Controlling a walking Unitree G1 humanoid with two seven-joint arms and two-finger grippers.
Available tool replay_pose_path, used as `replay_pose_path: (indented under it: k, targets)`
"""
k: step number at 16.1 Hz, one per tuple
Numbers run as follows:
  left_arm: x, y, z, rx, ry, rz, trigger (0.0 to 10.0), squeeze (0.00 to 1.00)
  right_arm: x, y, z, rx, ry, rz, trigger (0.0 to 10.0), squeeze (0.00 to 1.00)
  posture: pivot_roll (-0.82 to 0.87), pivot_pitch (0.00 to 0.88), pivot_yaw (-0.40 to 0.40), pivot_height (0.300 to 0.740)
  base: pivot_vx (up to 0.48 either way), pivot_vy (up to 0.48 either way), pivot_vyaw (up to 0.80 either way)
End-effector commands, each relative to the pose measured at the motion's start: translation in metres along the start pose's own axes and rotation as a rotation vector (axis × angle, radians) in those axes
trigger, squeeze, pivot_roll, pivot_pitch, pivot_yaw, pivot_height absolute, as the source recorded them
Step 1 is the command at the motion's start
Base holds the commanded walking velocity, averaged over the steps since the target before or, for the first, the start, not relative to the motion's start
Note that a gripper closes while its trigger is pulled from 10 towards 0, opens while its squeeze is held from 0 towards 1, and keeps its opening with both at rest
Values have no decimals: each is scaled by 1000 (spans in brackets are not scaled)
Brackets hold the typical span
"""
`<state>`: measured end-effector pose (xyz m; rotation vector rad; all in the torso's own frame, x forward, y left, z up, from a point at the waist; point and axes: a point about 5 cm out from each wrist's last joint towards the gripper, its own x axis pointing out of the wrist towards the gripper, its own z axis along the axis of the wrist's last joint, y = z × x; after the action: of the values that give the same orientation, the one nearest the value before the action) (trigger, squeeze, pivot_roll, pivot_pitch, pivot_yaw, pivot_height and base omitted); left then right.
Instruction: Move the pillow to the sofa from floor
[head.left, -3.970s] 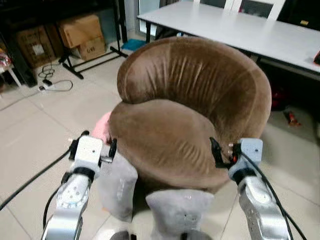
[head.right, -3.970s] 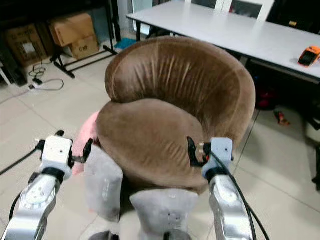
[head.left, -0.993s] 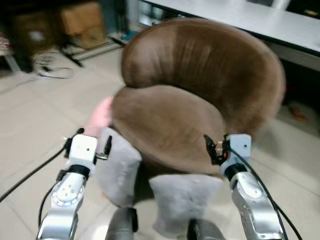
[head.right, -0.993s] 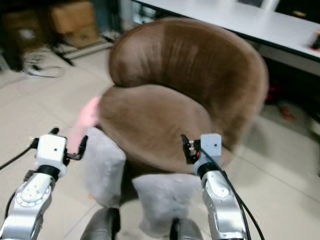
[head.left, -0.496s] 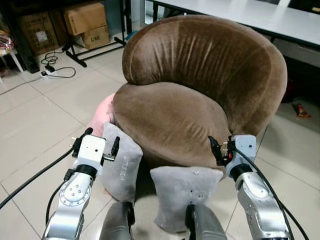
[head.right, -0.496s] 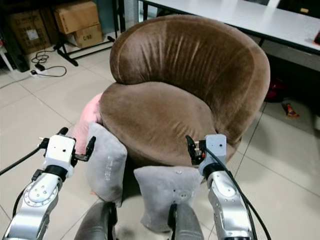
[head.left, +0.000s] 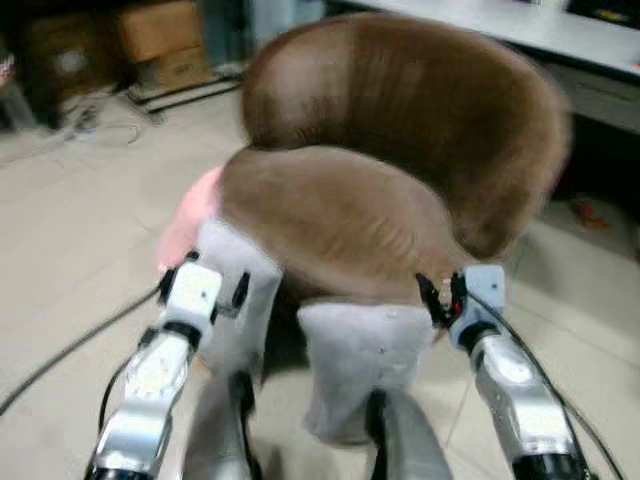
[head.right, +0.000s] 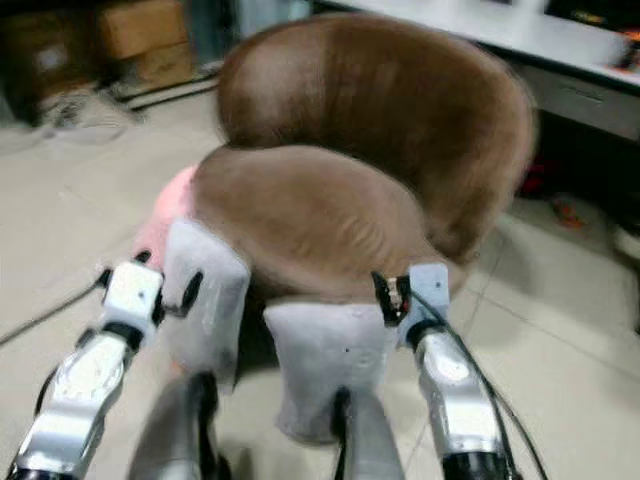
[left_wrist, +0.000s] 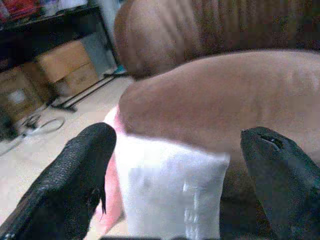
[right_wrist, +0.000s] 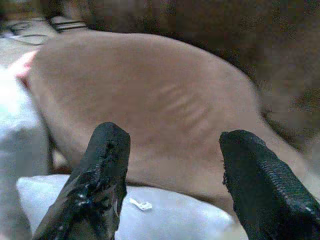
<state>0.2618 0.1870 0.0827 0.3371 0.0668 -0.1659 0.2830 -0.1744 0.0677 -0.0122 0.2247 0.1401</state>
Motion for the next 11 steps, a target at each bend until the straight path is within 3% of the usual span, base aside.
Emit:
replay_pose_path:
  k: [1,7,8,11]
  targets:
    - [-1,-3,-7,2,31,-24,10000,961,-1,1,-5,20,15,6,10000,0,37,1,-49,494,0,0,0]
    - [0,-1,-10,-12,35,-46,10000,957,13,14,-12,52,79,52,10000,0,26,35,-34,464,0,0,0]
    - [0,0,-9,-13,35,-59,10000,957,17,13,-11,75,80,22,10000,1000,25,57,-37,464,0,0,0]
    - [-1,1,-9,-14,35,-86,10000,961,23,10,-15,79,120,-35,10000,1000,18,92,-32,464,0,0,0]
